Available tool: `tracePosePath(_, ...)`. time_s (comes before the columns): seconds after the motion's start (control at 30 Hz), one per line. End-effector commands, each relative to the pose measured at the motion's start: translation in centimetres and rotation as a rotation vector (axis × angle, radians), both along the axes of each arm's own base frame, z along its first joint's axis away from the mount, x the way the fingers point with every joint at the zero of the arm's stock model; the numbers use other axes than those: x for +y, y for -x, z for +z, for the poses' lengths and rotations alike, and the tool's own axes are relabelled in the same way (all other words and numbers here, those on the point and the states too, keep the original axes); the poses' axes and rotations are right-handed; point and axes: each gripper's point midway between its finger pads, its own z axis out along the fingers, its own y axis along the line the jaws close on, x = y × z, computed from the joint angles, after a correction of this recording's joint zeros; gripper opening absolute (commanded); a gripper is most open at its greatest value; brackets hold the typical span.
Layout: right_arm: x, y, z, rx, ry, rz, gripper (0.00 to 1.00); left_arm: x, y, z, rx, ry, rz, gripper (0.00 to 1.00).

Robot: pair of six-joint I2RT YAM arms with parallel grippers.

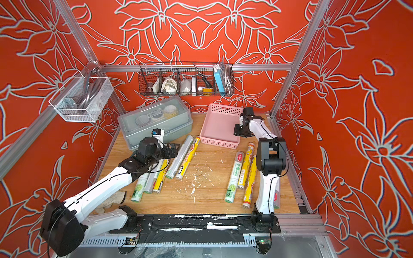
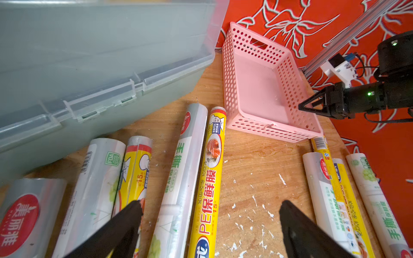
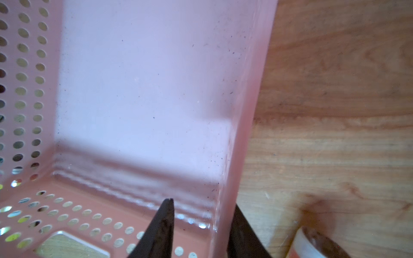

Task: Put the plastic wrap into the basket
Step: Move the basket to the center of the board.

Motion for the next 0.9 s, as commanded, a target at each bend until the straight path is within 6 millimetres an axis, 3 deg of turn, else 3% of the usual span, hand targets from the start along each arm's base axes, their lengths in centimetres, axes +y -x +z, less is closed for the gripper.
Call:
tracePosePath(0.0,1.1,1.3,-0.1,0.04,0.01,0.014,0.35,0.1,0.6,0.3,-0.007,-0.012,-0.012,0.96)
tracePosePath(0.53,2.1,8.6,-0.3,0.117,0.119,0.06,0.23,0.6,1.6,0.5,0.007,0.001,-0.003,0.96)
tracePosePath(0.7,3.4,11.4,0.4,0.132,0.151,0.1,0.23,-0.3,1.4,-0.3,0.057,0.015,-0.026,0.96)
tracePosePath(0.87,4.8,14.9,-0.3,0.179,0.176,0.143,0.22,-1.6,0.7,-1.6,0.148,0.009,-0.061,0.96)
